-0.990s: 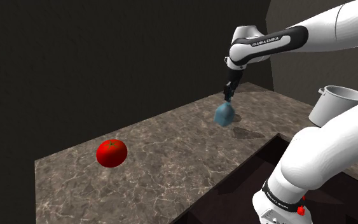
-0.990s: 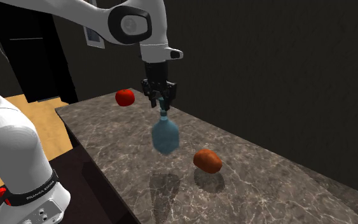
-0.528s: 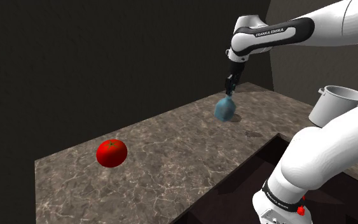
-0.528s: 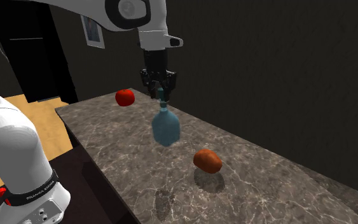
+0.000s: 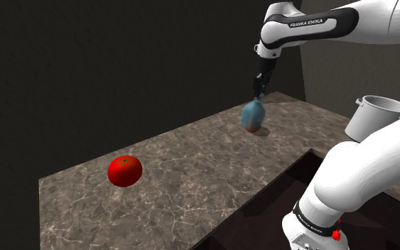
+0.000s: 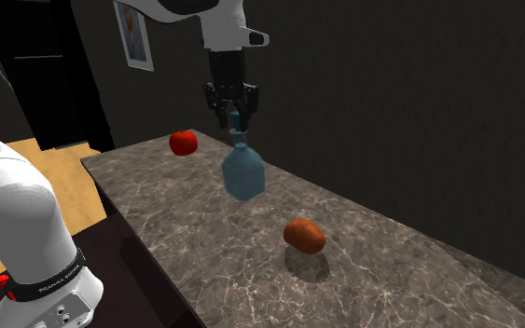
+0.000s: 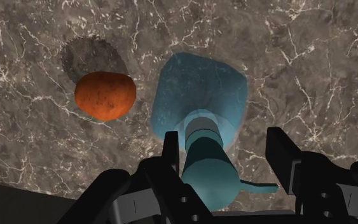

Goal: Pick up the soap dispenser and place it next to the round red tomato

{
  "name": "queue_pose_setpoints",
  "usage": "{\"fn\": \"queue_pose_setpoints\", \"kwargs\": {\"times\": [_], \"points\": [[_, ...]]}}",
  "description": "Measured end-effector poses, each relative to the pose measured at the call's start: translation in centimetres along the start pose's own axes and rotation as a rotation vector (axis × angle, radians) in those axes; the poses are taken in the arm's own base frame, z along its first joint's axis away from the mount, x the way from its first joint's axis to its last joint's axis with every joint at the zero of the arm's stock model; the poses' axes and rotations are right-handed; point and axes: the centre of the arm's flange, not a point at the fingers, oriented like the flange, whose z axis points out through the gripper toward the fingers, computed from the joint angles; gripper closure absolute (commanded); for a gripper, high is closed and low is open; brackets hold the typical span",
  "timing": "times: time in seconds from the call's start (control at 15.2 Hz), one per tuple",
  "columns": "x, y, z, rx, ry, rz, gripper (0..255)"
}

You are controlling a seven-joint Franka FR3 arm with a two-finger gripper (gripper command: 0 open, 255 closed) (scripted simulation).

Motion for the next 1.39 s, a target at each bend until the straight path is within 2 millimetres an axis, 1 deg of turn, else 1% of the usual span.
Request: {"fn": "queue_pose_setpoints", "kwargs": {"times": [0.59, 0.86, 1.39], "points": [[-0.2, 0.4, -4.8, 0.000, 0.000, 0.000, 255], [0.1, 0.5, -6.8, 0.000, 0.000, 0.000, 255], [-0.1, 0.5, -11.1, 0.000, 0.000, 0.000, 255]]}}
